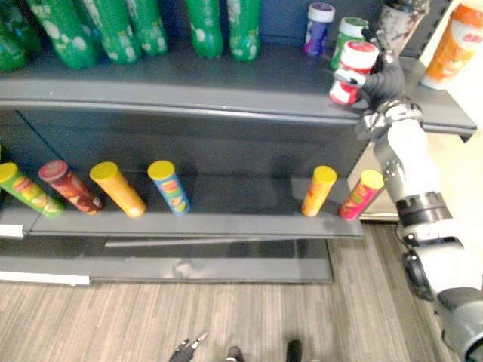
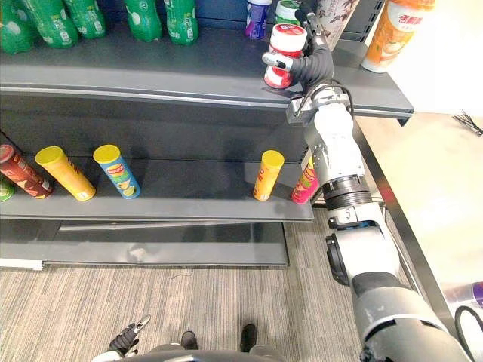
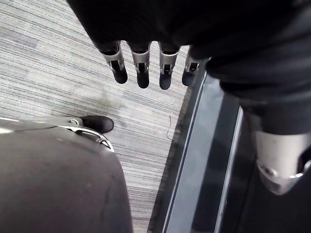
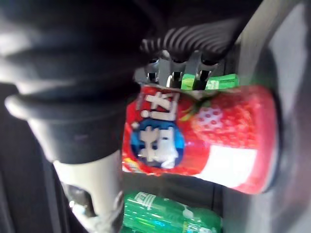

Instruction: Put the gum and the chips on the shelf.

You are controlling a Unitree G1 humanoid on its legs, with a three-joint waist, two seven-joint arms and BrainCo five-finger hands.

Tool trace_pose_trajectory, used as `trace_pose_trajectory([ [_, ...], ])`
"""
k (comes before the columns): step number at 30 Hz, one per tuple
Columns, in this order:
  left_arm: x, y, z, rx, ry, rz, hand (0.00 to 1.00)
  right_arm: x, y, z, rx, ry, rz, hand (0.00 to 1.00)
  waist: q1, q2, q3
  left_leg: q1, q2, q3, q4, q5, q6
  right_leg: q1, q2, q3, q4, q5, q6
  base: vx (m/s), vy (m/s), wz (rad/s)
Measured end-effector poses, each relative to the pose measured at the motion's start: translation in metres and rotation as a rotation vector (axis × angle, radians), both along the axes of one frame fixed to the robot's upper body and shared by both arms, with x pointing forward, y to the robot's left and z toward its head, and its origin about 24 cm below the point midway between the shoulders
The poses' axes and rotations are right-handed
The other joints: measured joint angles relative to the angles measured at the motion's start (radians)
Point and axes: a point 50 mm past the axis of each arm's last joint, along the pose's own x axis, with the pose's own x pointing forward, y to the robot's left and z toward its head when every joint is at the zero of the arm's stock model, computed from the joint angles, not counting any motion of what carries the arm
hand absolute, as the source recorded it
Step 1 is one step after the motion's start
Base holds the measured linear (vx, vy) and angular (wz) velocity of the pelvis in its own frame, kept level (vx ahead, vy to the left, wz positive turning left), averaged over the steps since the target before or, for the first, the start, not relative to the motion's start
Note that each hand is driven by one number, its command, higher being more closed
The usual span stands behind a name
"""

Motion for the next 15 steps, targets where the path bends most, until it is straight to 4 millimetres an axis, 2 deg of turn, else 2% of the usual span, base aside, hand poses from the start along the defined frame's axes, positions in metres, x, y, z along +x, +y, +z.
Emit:
trace_pose_trajectory([
  [4, 0.000, 0.000, 0.000, 0.004, 0.001, 0.002, 0.00, -0.016, 0.000, 0.044, 0.030, -0.164, 0.001, 0.00, -0.002, 0.000, 0.000, 0.000, 0.000, 0.000, 0.000, 0.000, 0.000, 0.000, 0.001, 0.001, 0.000, 0.000, 0.000, 0.00, 0.000, 0.00],
  [5, 0.000, 0.000, 0.000, 0.004, 0.000, 0.002, 0.00, -0.025, 0.000, 0.062, 0.031, -0.243, -0.001, 0.00, -0.003, -0.001, -0.001, 0.000, 0.000, 0.000, 0.000, 0.000, 0.000, 0.000, 0.001, 0.002, 0.000, 0.000, 0.000, 0.00, 0.000, 0.00],
  [8, 0.001, 0.001, 0.000, 0.010, 0.000, 0.009, 0.00, -0.043, -0.002, 0.083, 0.067, -0.374, -0.002, 0.00, -0.004, -0.007, -0.005, 0.000, 0.000, 0.000, 0.000, 0.000, 0.000, 0.000, 0.001, 0.002, 0.000, 0.000, 0.000, 0.00, 0.000, 0.00],
  [12, 0.001, 0.002, 0.000, 0.020, 0.009, 0.007, 0.00, -0.062, 0.000, 0.088, 0.123, -0.474, 0.017, 0.00, -0.005, -0.011, -0.009, 0.001, 0.000, 0.000, 0.000, 0.000, 0.000, -0.001, 0.000, 0.002, 0.004, 0.000, 0.000, 0.00, 0.000, 0.00],
  [13, 0.000, 0.002, -0.001, 0.020, 0.014, 0.008, 0.00, -0.066, 0.001, 0.084, 0.141, -0.487, 0.027, 0.00, -0.005, -0.011, -0.012, 0.001, 0.000, 0.000, 0.000, 0.000, 0.000, -0.001, 0.000, 0.002, 0.004, 0.000, 0.000, 0.00, 0.000, 0.00],
  [15, -0.003, 0.001, -0.002, 0.025, 0.033, 0.010, 0.00, -0.075, 0.011, 0.054, 0.192, -0.469, 0.081, 0.00, -0.013, -0.012, -0.022, 0.002, 0.000, 0.001, 0.000, 0.000, 0.000, -0.001, 0.000, 0.003, 0.005, 0.000, 0.000, 0.00, 0.000, 0.00],
])
